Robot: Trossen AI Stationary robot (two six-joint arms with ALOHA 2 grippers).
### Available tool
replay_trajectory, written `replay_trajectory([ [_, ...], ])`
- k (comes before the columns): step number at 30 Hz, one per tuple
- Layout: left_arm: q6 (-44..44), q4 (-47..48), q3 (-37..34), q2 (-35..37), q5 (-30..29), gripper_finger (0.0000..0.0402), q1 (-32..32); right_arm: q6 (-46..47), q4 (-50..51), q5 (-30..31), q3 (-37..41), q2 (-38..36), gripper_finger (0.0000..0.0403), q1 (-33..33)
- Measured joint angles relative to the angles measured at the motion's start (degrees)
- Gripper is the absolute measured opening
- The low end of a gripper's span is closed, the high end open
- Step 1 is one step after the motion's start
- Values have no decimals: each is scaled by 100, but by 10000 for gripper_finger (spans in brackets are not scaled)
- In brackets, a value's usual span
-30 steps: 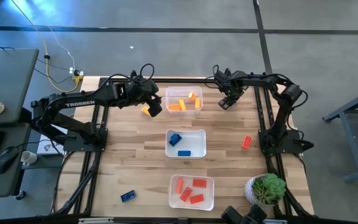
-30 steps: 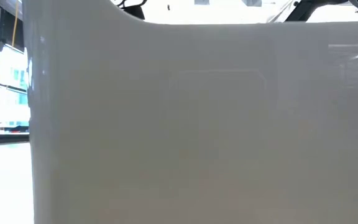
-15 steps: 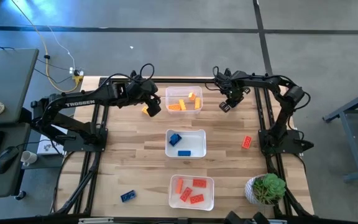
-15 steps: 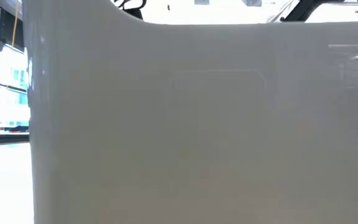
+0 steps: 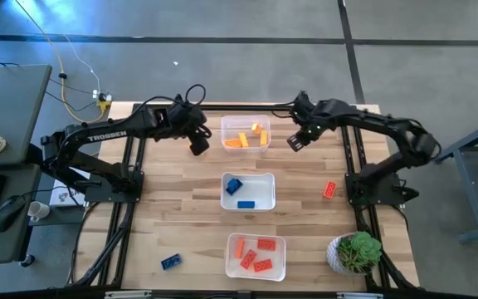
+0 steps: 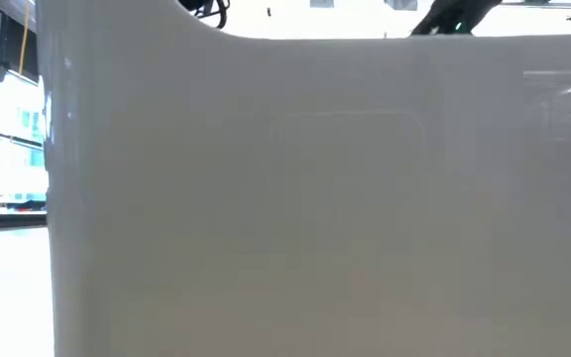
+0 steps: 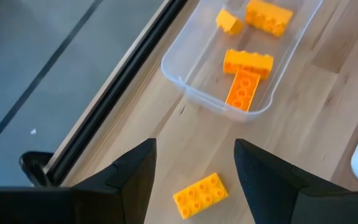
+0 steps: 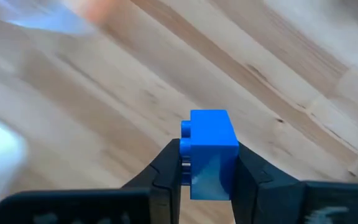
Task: Sort & place blocks by color
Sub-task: Put the blue game piece into the top white bin
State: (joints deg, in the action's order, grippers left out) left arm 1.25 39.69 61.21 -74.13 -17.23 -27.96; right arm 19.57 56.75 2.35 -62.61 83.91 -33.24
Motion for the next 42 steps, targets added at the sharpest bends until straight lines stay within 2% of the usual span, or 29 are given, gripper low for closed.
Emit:
replay_trajectory([
  [6,3,120,0,0,11,202,-168,539,-505,-296,0,-846,69,472],
  [10,1,124,0,0,11,202,-215,816,-1080,-495,0,-1153,69,812],
  [17,-221,125,0,0,13,214,-240,679,-2441,-1031,0,-1146,69,1576],
  [23,-638,127,0,-13,16,232,-472,573,-3191,-1036,0,-948,69,2105],
  [27,-1281,124,0,-61,165,234,-716,464,-3440,-1034,0,-670,69,2354],
  [33,-2508,129,0,-249,937,234,-992,616,-3640,-1047,0,-127,69,2614],
  [38,-3907,147,0,-548,1022,234,-1002,911,-3847,-1090,0,216,69,2787],
  [42,-4506,451,2,-877,1059,234,-961,1376,-3897,-1238,0,448,69,2876],
])
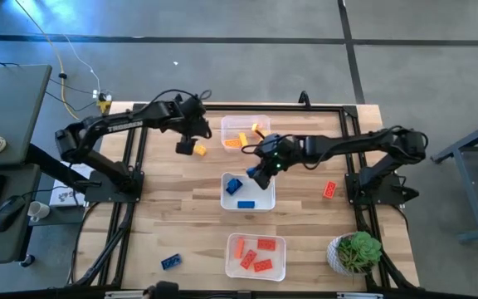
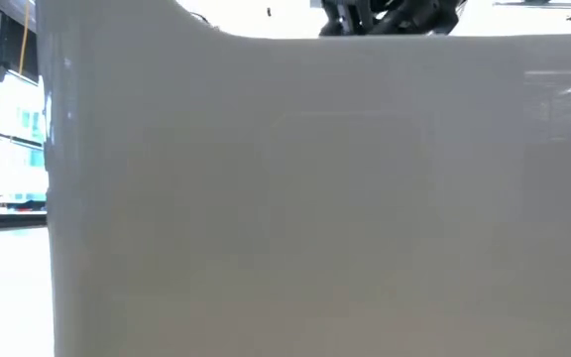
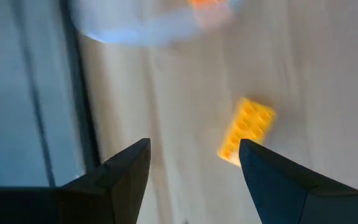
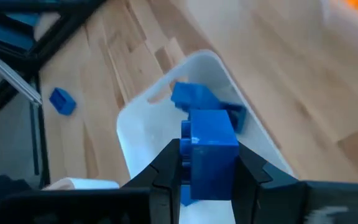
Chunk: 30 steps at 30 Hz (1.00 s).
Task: Sort & place blocks by color
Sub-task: Put the blue game piece into the top white bin
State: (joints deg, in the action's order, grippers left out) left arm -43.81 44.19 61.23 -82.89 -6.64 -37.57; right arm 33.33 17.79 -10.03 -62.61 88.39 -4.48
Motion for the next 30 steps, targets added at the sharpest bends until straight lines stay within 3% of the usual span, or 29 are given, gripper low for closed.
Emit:
replay_trajectory([
  [5,-234,454,-2,-469,-45,234,48,277,26,-50,0,314,69,115],
  [13,-931,184,-2,-965,-15,234,163,548,53,-402,0,672,81,210],
  [30,-1042,179,-7,-1808,-180,234,328,478,80,-502,0,665,118,239],
])
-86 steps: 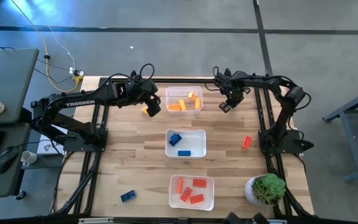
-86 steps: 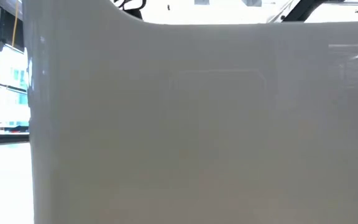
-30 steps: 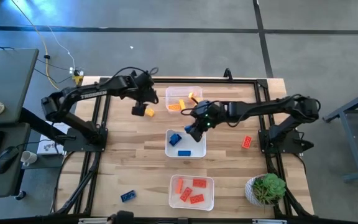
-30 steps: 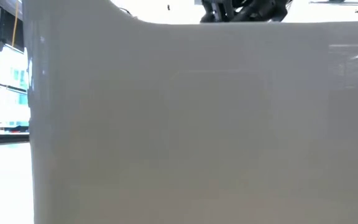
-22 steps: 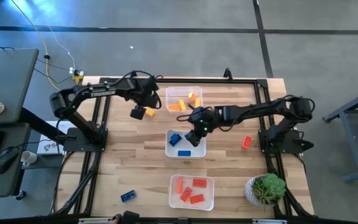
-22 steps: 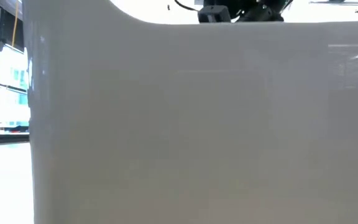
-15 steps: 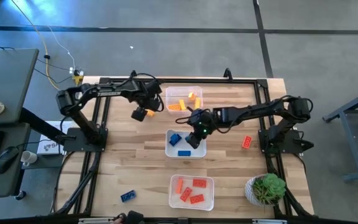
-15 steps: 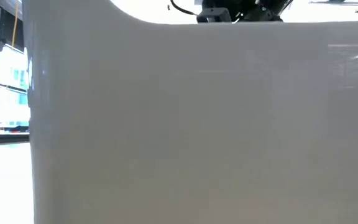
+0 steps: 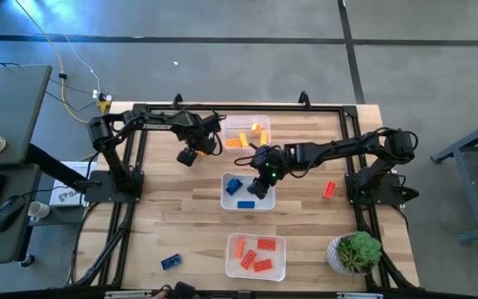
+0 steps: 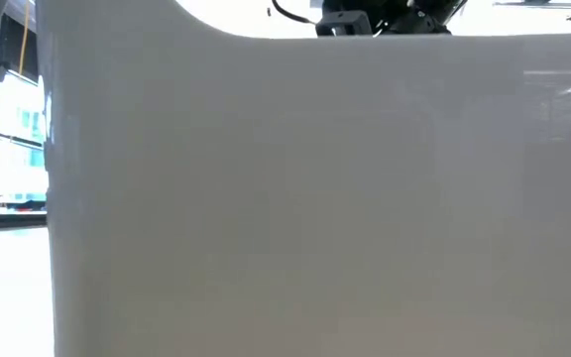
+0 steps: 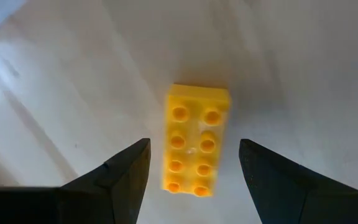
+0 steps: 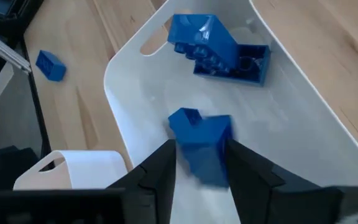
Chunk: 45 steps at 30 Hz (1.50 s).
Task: Sort & place blocks by color
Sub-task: Put the blue game piece into the top white bin, then put the yellow game piece into the transparent bin
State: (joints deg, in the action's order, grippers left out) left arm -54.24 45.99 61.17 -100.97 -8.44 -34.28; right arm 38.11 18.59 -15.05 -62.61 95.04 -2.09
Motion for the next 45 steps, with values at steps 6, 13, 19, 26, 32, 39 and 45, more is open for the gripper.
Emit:
replay_trajectory([
  [6,73,-84,2,-182,-227,234,-5,-85,0,22,0,0,159,0],
  [13,408,-72,5,-405,-238,216,-4,-49,0,-154,0,0,176,-18],
  [19,520,-23,7,-411,-213,144,0,63,0,-603,0,-7,177,-87],
  [26,961,-18,7,-397,-232,110,-4,55,11,-614,0,-54,177,-91],
  [32,1458,-59,-4,-279,-221,110,15,-13,28,-452,0,-403,177,-115],
  [39,2084,-42,0,143,-208,110,22,-112,124,61,0,-899,177,-210],
  [45,2432,-126,2,620,-235,110,22,-170,615,546,0,-1303,177,-208],
])
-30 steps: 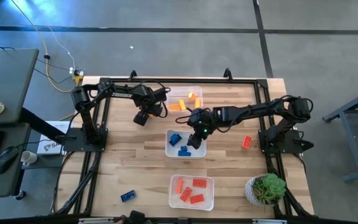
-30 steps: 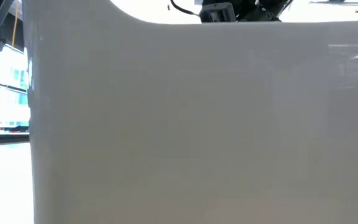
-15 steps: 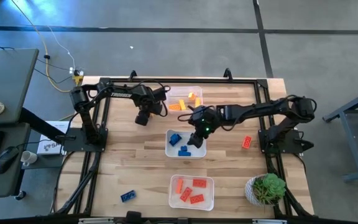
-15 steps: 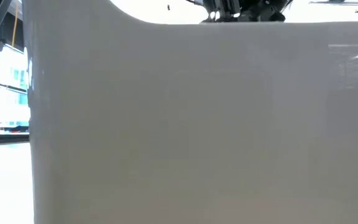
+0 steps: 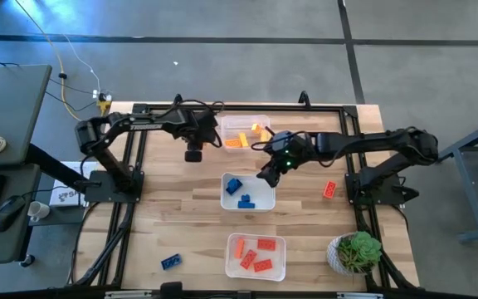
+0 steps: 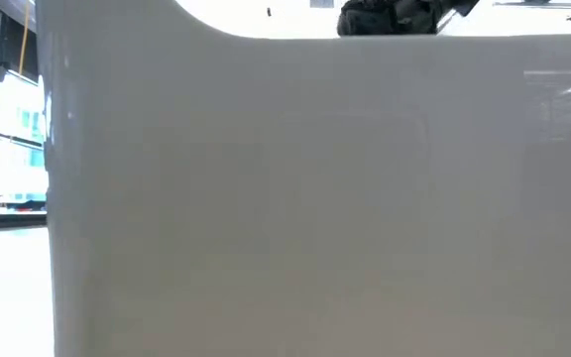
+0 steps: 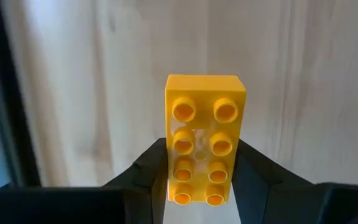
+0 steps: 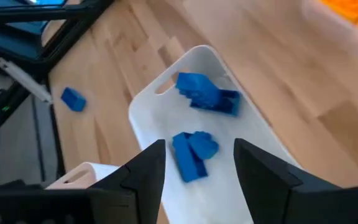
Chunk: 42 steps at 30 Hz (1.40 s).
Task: Sort & place blocks by color
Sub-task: Put the yellow game piece into the transparent bin
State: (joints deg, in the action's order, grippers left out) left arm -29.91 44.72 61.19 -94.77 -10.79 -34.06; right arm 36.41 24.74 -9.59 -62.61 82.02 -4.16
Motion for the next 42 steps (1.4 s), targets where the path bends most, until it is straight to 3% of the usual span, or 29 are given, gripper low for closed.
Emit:
replay_trajectory([
  [9,552,-718,0,770,170,110,4,-34,889,856,0,-457,177,-9],
  [16,1124,-2121,2,1043,910,110,11,-36,1104,1081,0,-477,177,-36],
  [21,1342,-2869,4,898,1593,112,11,-27,1283,1087,0,-477,177,-111],
  [34,1498,-3159,3,107,1449,136,11,-40,1387,1065,0,-473,177,-223],
  [42,1631,-3460,4,-60,1454,177,10,34,1570,1065,0,-472,177,-223],
])
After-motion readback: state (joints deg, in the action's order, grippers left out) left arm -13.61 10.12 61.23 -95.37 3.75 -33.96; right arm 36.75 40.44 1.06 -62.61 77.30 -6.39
